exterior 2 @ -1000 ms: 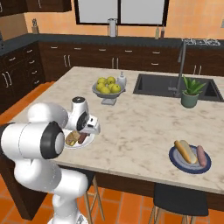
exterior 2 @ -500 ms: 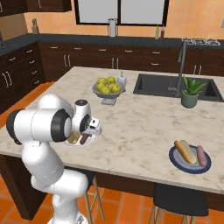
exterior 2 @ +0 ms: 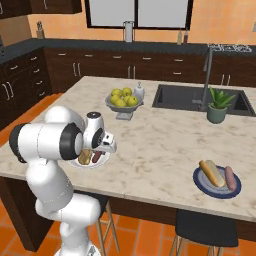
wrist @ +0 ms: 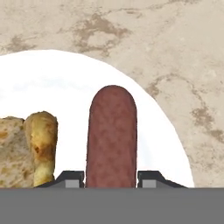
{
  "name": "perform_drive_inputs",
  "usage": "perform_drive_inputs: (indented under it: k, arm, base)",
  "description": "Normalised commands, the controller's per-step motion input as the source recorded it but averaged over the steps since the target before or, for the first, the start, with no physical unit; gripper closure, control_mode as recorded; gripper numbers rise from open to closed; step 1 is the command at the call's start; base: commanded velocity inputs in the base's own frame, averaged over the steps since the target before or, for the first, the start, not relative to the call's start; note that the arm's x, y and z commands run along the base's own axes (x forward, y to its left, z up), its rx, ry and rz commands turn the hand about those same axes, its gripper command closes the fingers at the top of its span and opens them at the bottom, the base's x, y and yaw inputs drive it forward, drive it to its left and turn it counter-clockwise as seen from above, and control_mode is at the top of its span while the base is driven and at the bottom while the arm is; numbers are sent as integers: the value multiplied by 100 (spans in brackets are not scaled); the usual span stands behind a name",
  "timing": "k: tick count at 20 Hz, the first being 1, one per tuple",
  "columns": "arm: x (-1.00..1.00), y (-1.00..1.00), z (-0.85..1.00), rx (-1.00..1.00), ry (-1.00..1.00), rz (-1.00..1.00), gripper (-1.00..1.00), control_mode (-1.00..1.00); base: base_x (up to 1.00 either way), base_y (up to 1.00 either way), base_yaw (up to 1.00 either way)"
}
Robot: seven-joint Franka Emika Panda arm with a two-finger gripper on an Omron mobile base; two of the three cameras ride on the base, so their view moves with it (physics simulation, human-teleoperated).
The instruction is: Place one bun and one sausage from the bowl on each plate.
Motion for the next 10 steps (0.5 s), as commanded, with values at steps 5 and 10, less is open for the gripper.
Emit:
perform_drive_inputs:
  k: [5,10]
  arm:
    - [0,0,0,0,0,0,-100,-100]
    - [-22,-2,16,0,-3,1,-100,-100]
  base:
    - [0,0,0]
    - [0,0,0]
